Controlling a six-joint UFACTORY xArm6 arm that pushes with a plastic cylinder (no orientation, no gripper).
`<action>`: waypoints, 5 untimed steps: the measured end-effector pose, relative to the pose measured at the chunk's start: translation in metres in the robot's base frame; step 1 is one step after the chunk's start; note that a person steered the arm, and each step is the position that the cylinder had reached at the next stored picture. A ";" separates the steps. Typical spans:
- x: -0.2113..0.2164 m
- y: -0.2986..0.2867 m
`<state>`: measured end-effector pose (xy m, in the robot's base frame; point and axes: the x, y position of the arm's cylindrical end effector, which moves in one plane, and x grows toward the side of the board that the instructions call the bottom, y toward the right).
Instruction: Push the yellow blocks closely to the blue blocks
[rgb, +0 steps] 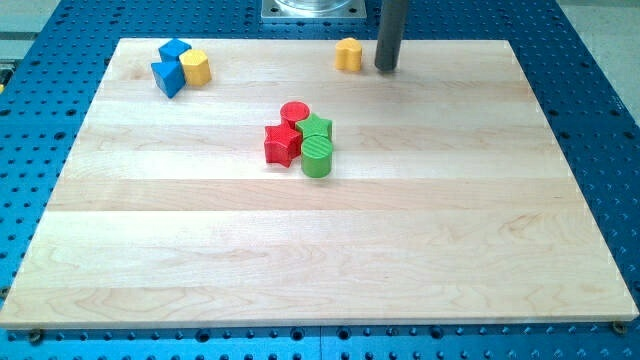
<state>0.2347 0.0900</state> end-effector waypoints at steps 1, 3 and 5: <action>0.003 -0.094; -0.017 -0.086; -0.031 -0.182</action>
<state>0.2040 -0.0916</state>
